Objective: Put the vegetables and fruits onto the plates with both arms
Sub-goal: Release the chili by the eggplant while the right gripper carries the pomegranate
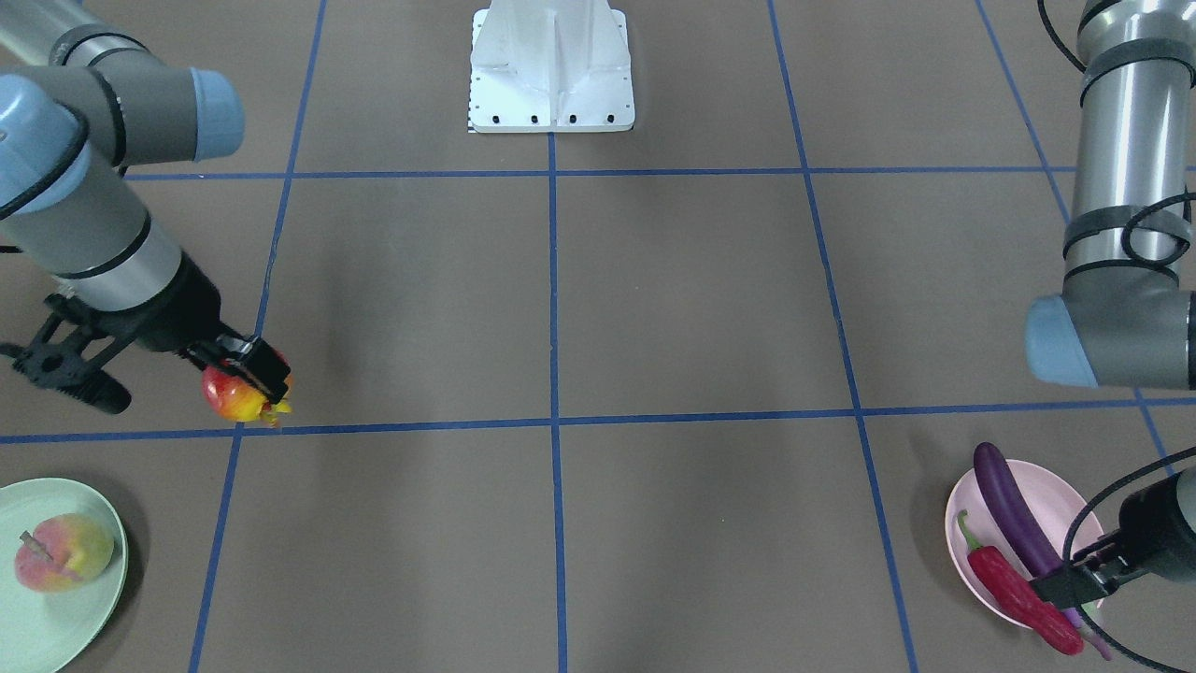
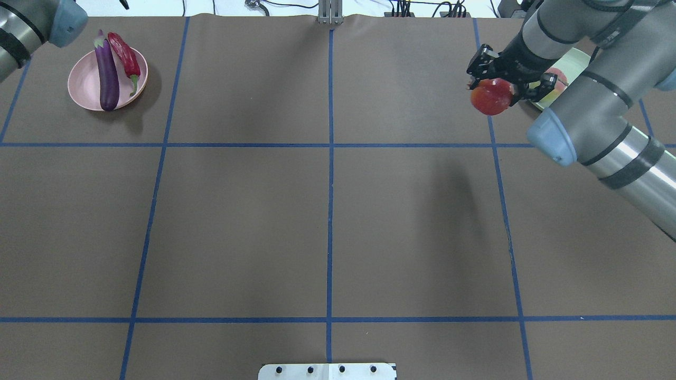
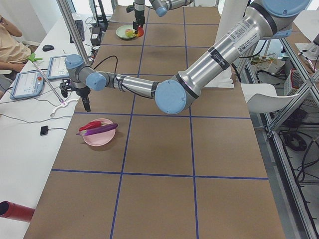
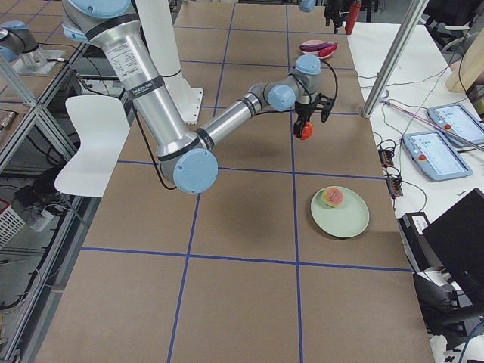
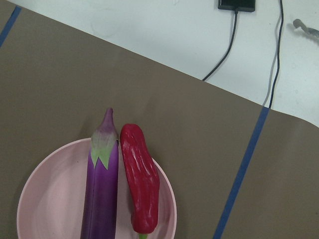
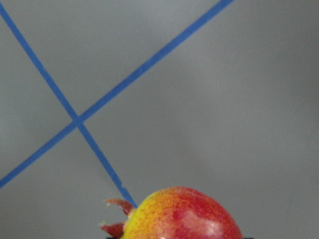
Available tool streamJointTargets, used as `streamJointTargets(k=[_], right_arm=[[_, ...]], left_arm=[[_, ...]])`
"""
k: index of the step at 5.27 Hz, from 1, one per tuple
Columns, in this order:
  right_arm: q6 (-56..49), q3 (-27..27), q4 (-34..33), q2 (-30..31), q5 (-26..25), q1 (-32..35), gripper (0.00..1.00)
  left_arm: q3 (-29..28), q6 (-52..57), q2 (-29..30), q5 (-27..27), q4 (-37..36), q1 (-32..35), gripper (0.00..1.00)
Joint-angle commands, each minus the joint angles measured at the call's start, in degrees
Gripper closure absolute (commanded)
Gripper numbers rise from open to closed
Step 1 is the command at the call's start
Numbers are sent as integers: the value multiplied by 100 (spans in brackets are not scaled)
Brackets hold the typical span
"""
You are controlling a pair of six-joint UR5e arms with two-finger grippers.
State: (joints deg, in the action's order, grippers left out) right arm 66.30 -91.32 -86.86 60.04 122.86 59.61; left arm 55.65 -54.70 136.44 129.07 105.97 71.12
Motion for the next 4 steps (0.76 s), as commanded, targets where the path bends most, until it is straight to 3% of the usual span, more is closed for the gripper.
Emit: streamJointTargets(k=[1,2,3,4], right_arm=[[-1875,1600,81,-411,18,760,100],[-2327,2392,708,-510,27,1024,100],[-2845,2852,845,-572,19,1270,100],[-3076,3484,968,-746,19,1481,100]], left_arm=[[813,-415,-258,109,-338,-10,0],[1451,-418,-310,101,-862,-71,0],[2171,-410,-911,92,-867,-229,0],[2309,-436,-961,57,-876,-291,0]])
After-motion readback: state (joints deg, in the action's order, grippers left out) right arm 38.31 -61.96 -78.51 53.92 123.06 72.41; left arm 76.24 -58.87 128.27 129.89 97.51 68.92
